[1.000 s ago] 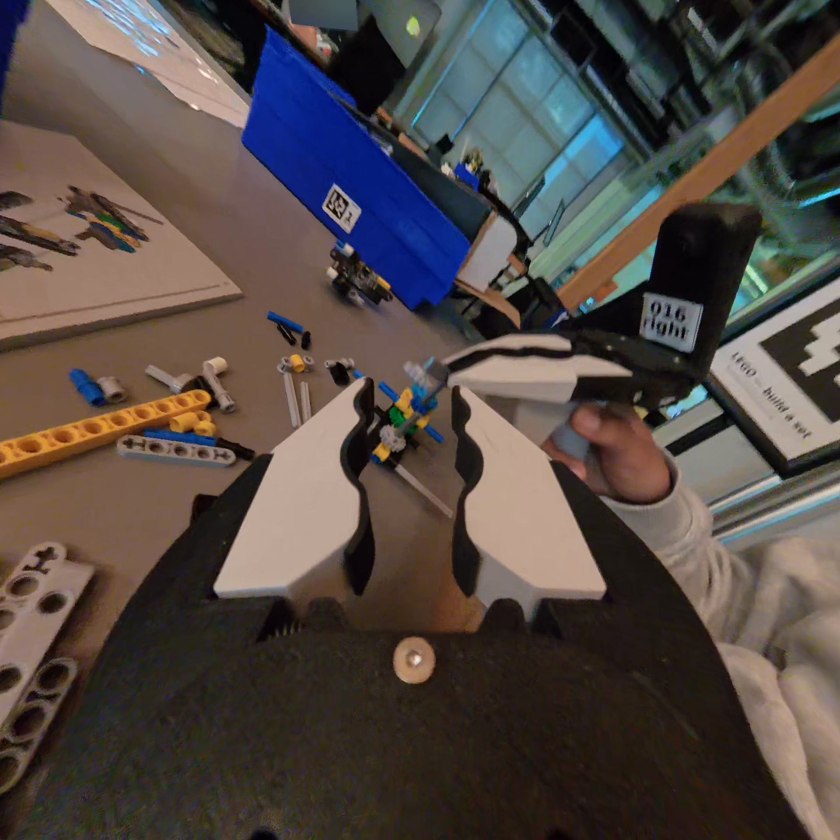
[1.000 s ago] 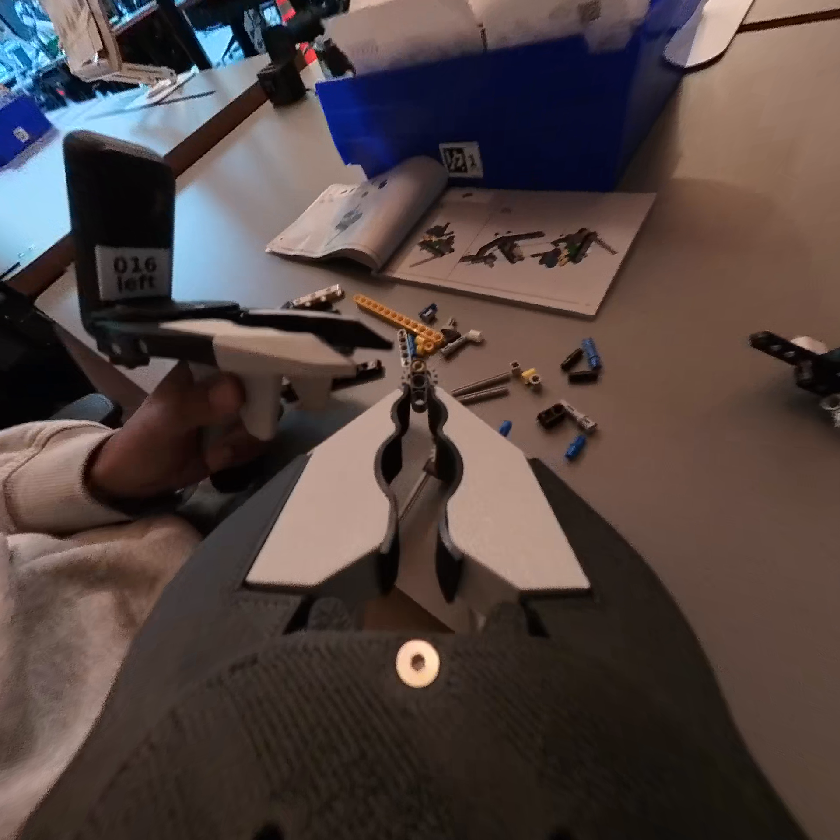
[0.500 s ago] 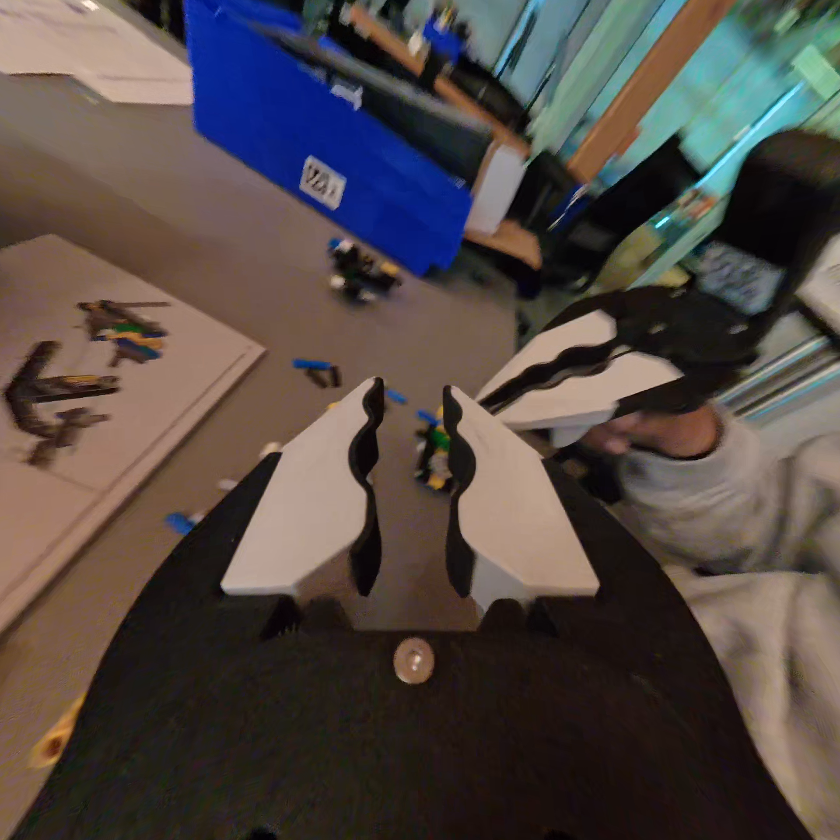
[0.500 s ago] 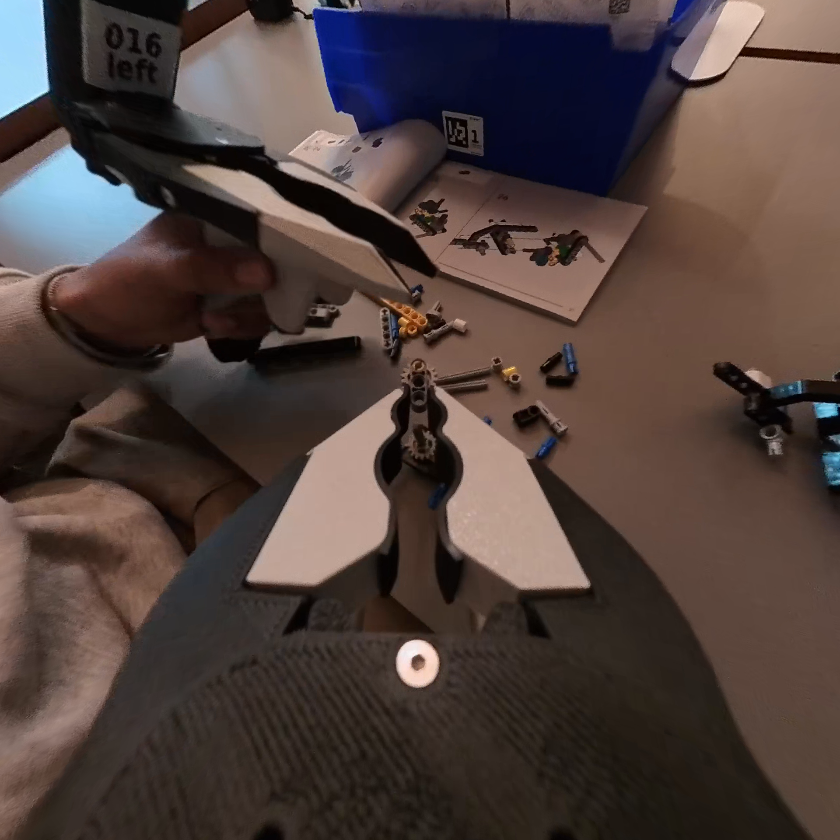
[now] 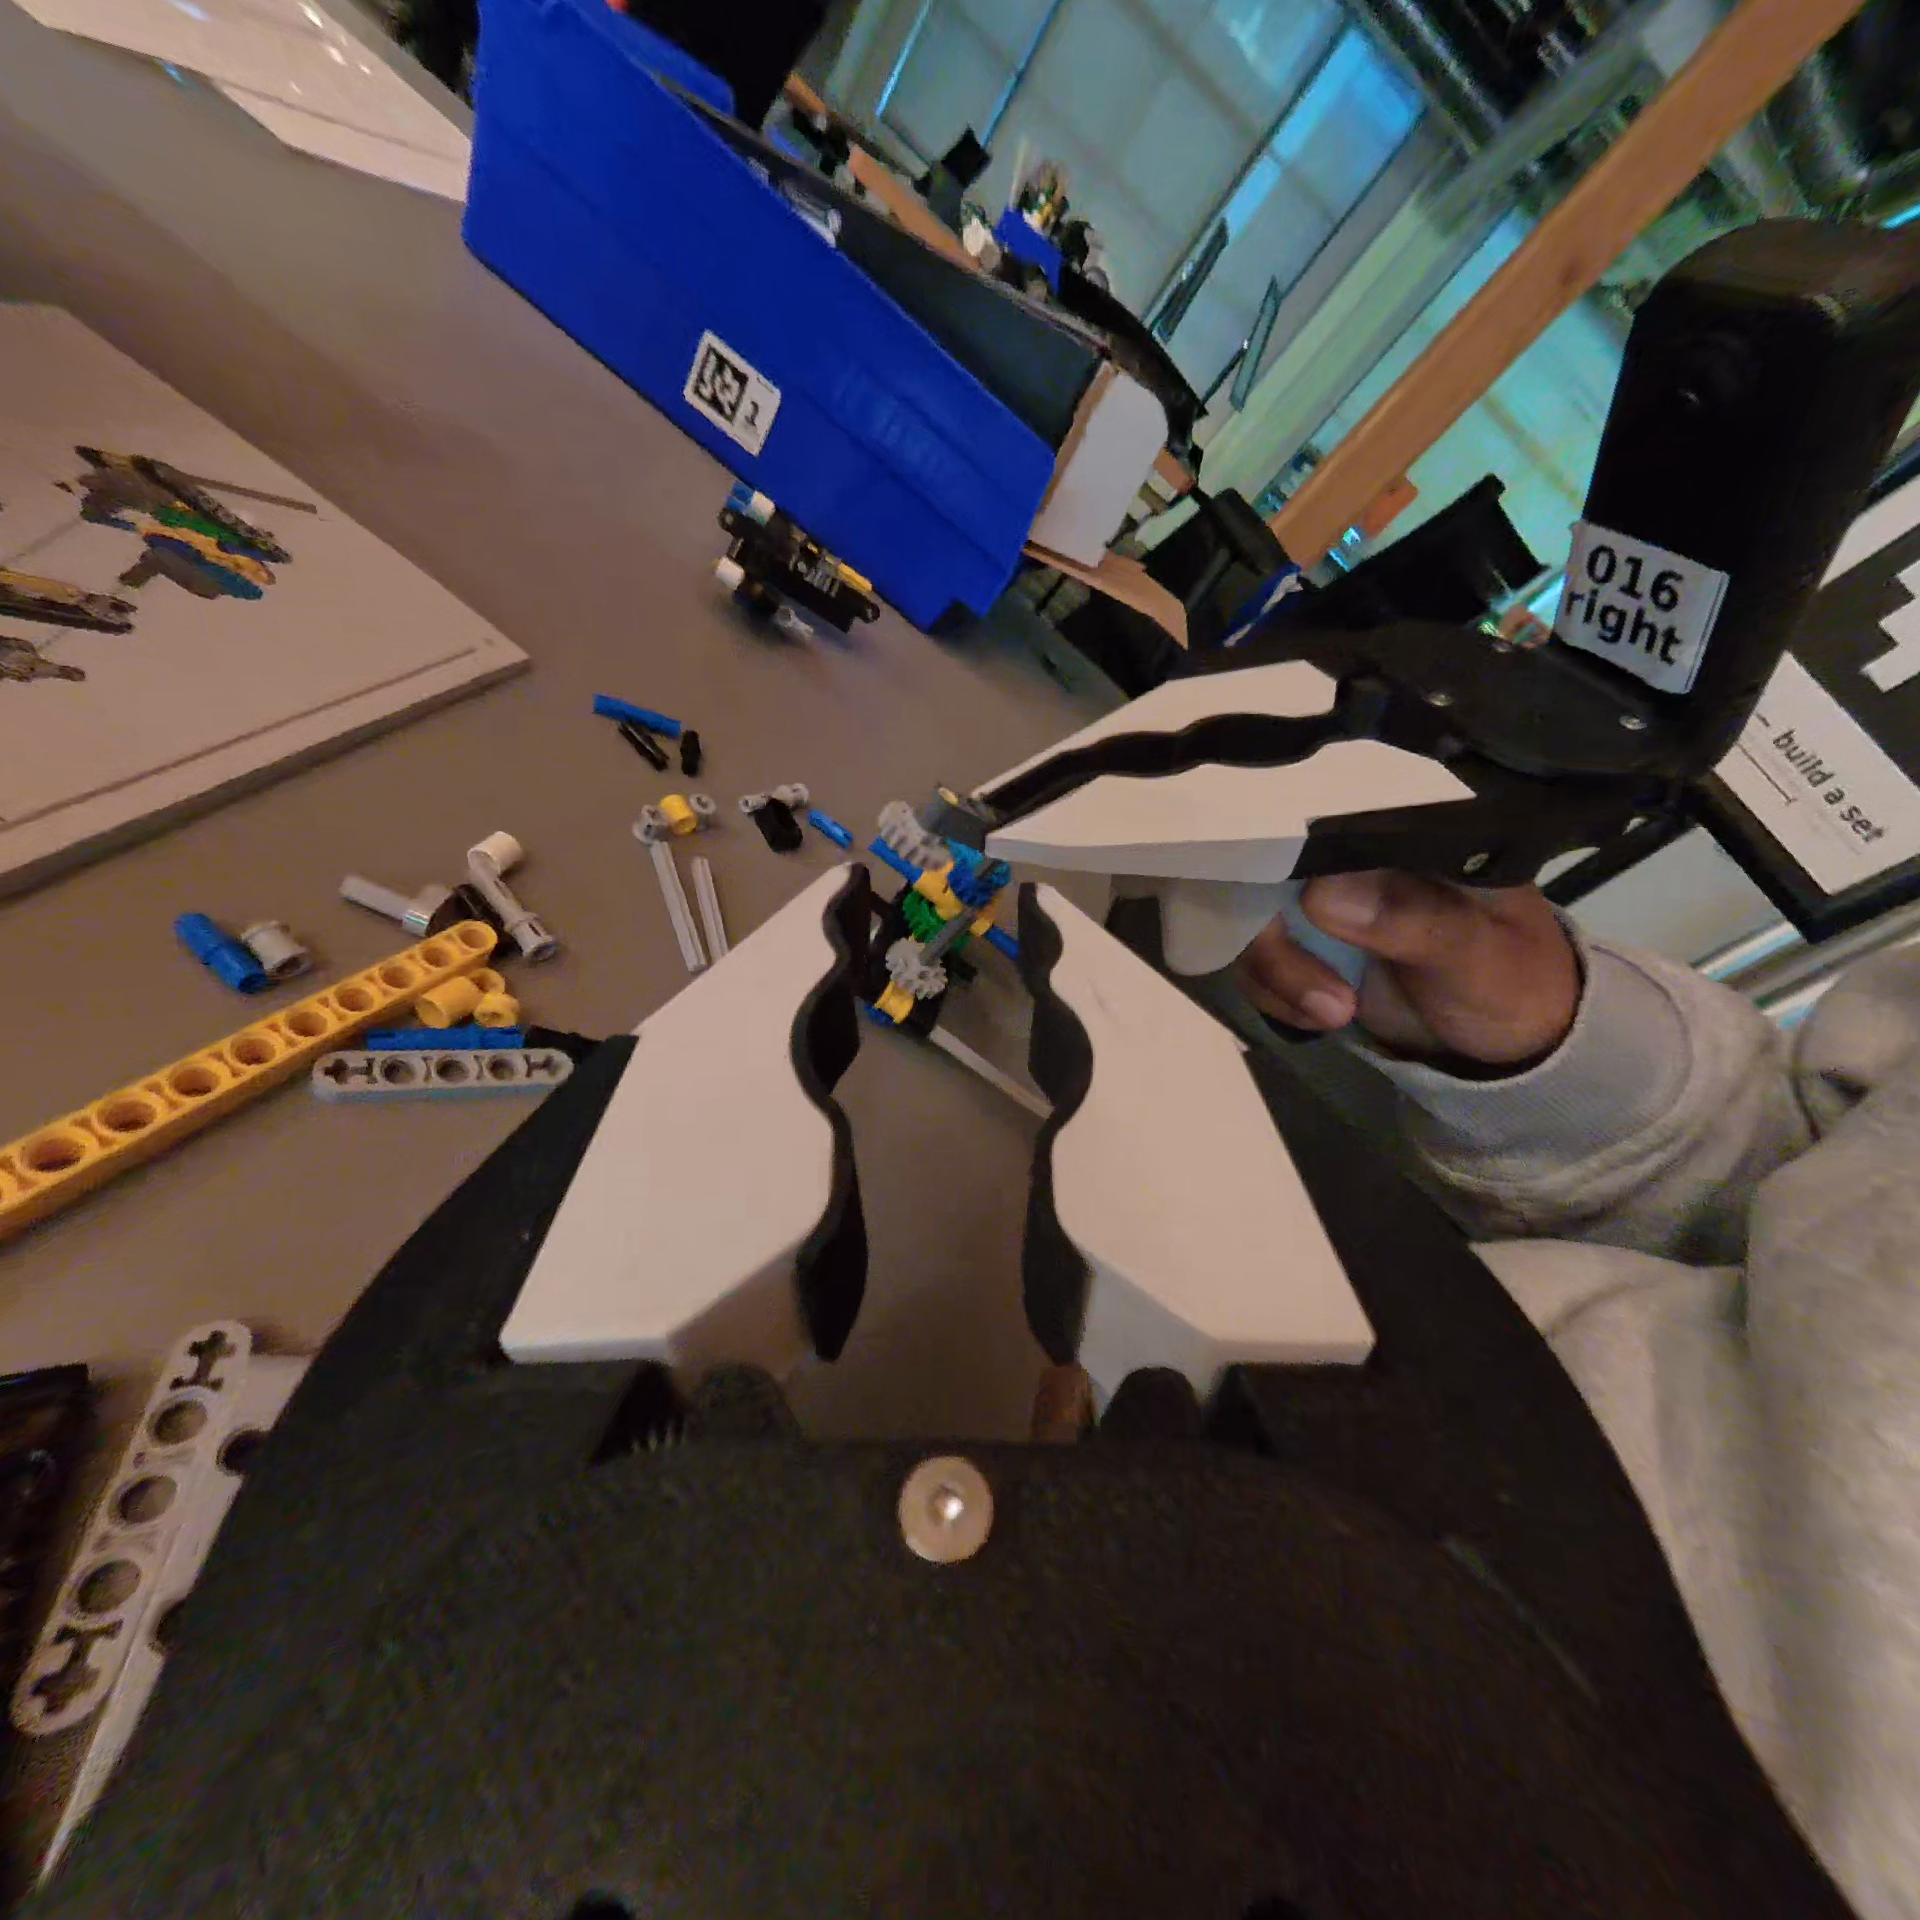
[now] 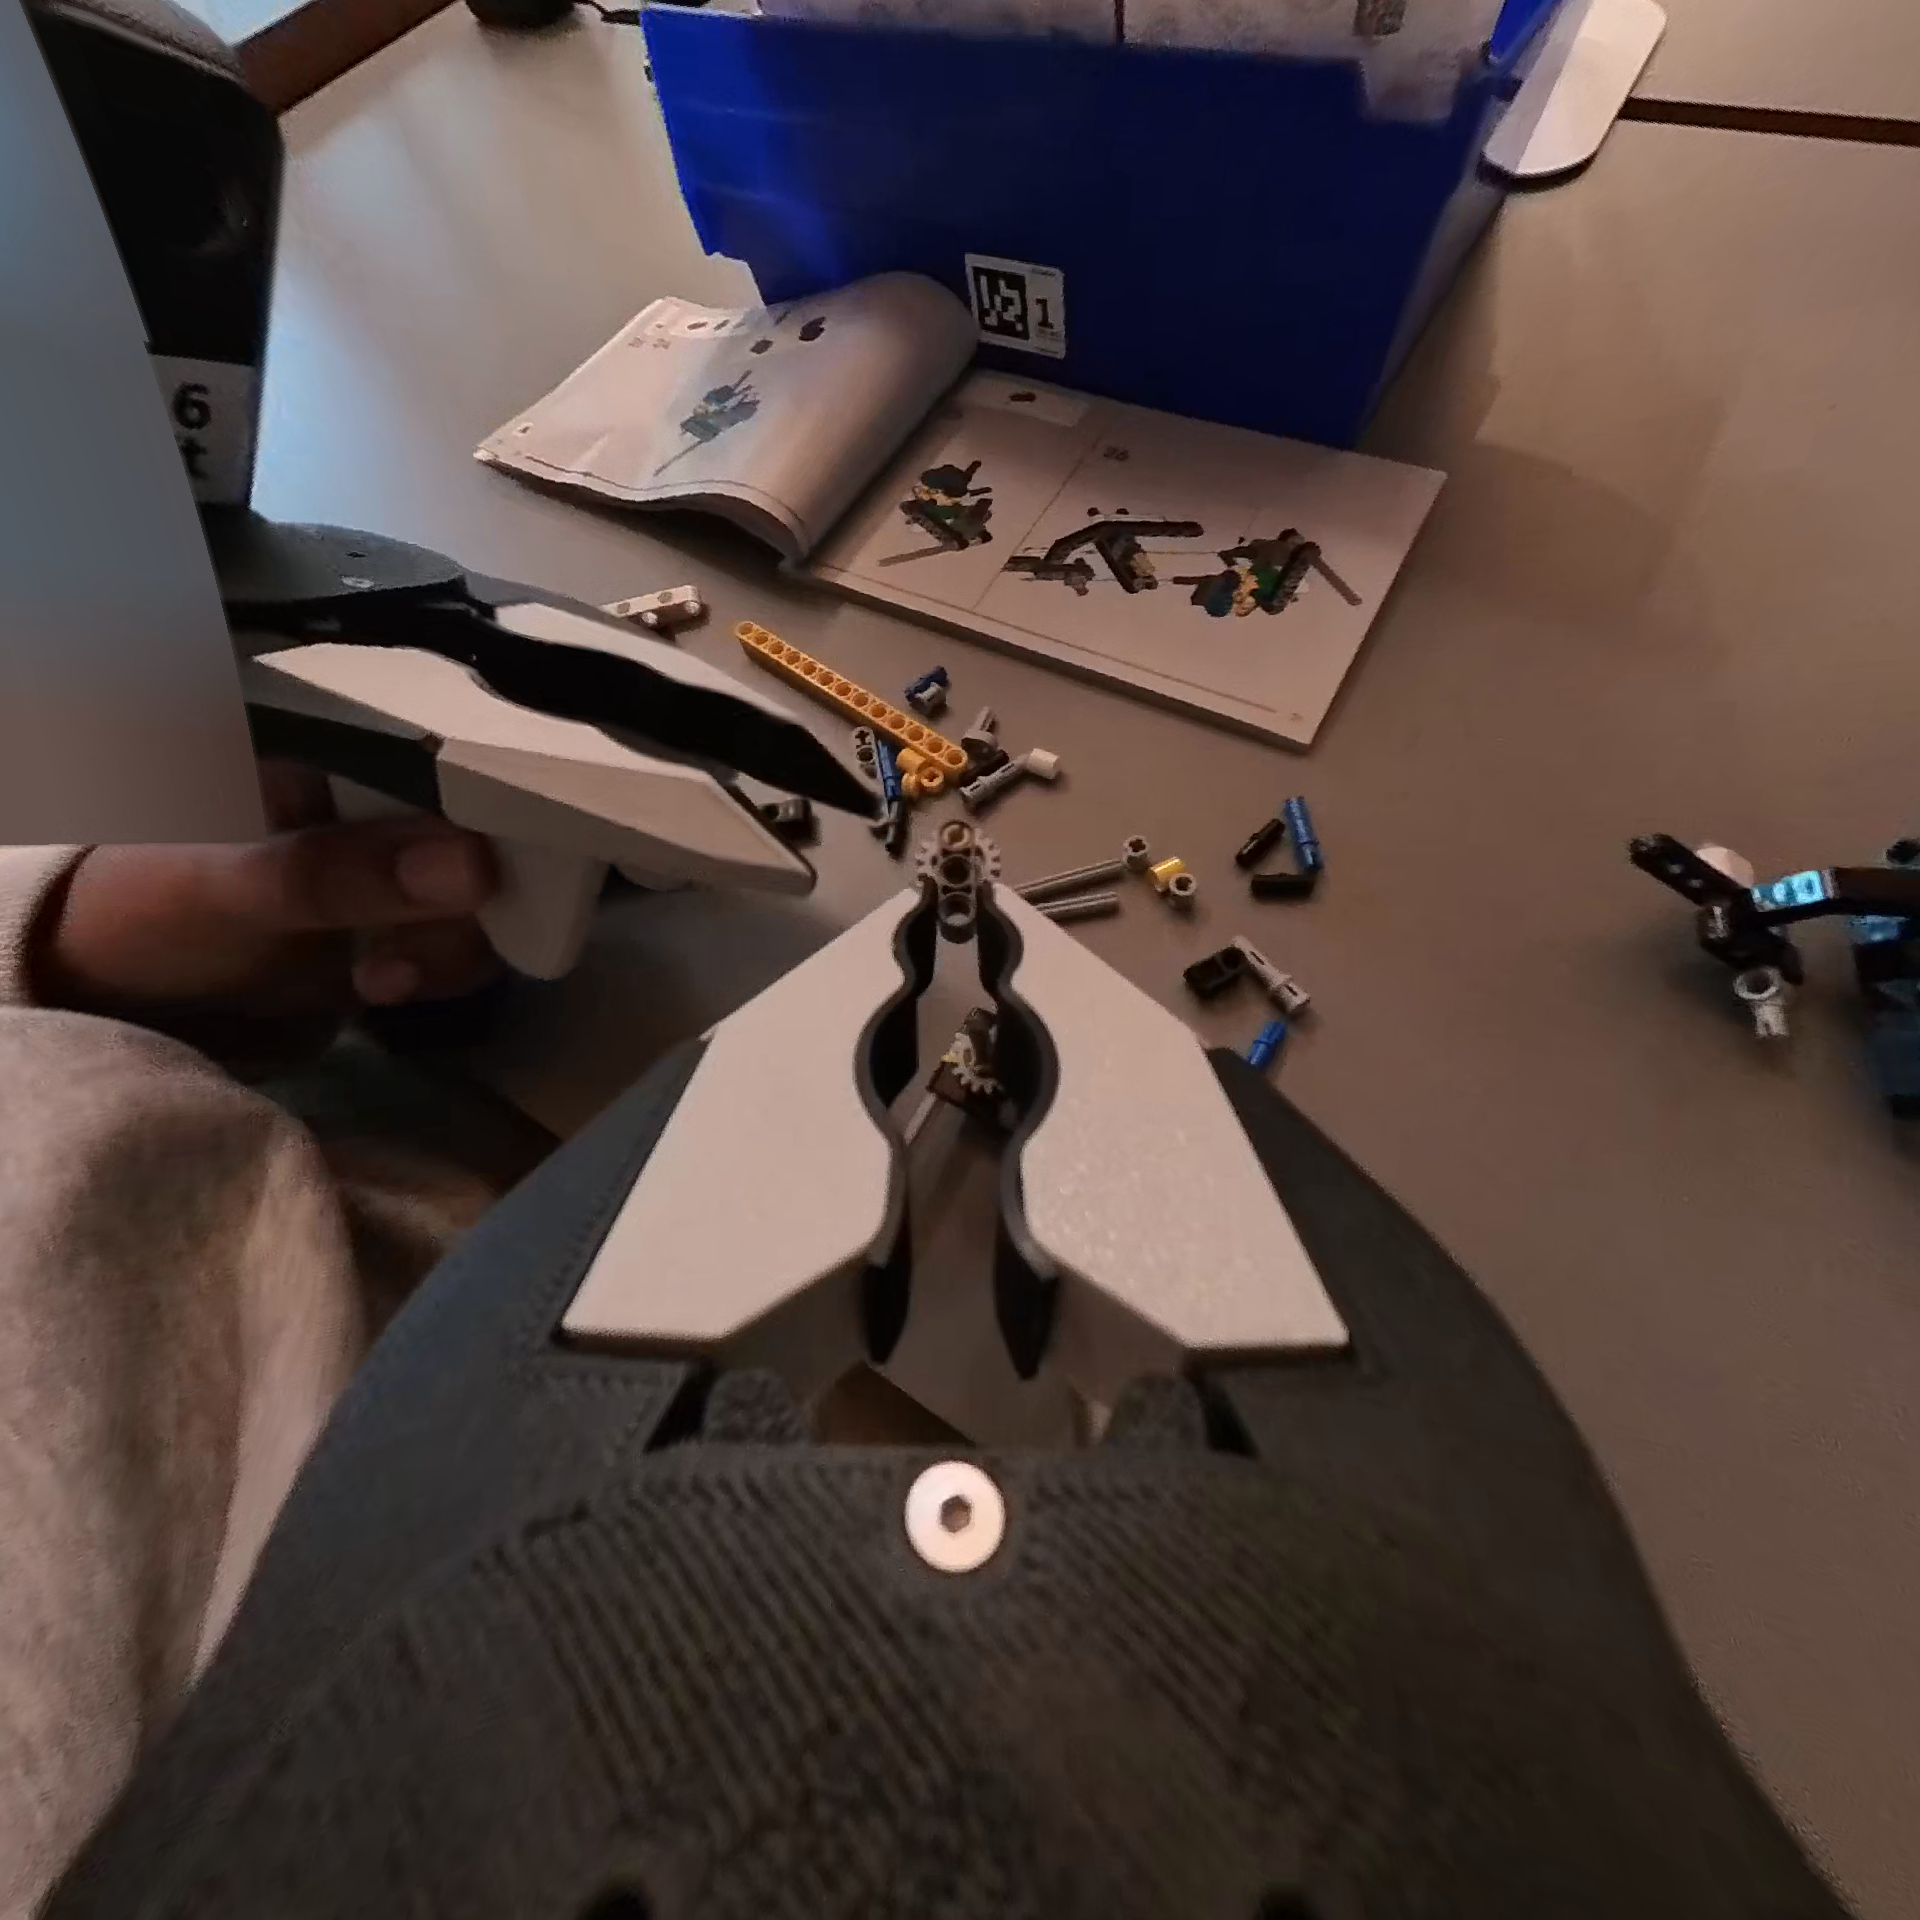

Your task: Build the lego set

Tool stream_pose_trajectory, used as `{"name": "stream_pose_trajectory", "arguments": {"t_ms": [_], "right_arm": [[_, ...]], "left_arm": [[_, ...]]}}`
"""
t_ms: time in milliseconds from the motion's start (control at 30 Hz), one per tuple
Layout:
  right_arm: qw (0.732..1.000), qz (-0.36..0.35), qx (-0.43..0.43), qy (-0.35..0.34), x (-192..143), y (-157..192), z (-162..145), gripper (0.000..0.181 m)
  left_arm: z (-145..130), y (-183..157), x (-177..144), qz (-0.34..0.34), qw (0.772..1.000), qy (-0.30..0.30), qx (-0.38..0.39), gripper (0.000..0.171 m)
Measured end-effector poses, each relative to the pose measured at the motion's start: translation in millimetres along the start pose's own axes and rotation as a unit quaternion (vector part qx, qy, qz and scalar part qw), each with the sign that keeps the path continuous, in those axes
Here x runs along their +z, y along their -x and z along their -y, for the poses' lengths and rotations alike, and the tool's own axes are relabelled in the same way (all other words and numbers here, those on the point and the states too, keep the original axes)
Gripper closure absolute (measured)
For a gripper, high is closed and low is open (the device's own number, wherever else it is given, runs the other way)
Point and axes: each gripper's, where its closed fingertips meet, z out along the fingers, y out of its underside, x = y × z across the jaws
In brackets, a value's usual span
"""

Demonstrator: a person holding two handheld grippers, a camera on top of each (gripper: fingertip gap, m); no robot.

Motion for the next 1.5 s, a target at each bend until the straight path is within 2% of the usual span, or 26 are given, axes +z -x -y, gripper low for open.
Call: {"name": "stream_pose_trajectory", "arguments": {"t_ms": [133,300,400,533,667,800,967,1133,1500], "right_arm": [[1.000,-0.016,-0.002,0.014,2,2,-4,0.175],[0.997,-0.038,-0.059,0.016,0,12,-10,0.175],[0.993,-0.031,-0.111,0.021,2,20,-14,0.175],[0.987,-0.022,-0.158,0.022,1,22,-17,0.175],[0.988,0.009,-0.152,0.018,-3,22,-17,0.175],[0.987,0.046,-0.156,0.000,-9,23,-18,0.175],[0.986,0.069,-0.148,-0.021,-10,22,-20,0.175],[0.988,0.082,-0.126,-0.035,-10,21,-23,0.175],[0.988,0.126,-0.081,-0.038,-11,22,-27,0.174]], "left_arm": [[-3,0,-1,-0.020,0.999,0.006,-0.031,0.145],[-1,1,-6,-0.031,0.998,-0.001,-0.046,0.145],[-2,-4,-6,-0.024,1.000,0.013,0.001,0.144],[-4,-8,-4,0.000,0.992,0.041,0.117,0.147],[-10,-6,0,0.008,0.979,0.083,0.187,0.153],[-15,-14,0,-0.032,0.969,0.123,0.212,0.155],[-22,-16,2,-0.042,0.943,0.172,0.281,0.160],[-26,-16,8,-0.048,0.933,0.198,0.297,0.162],[-34,-16,12,-0.072,0.928,0.219,0.294,0.164]]}}
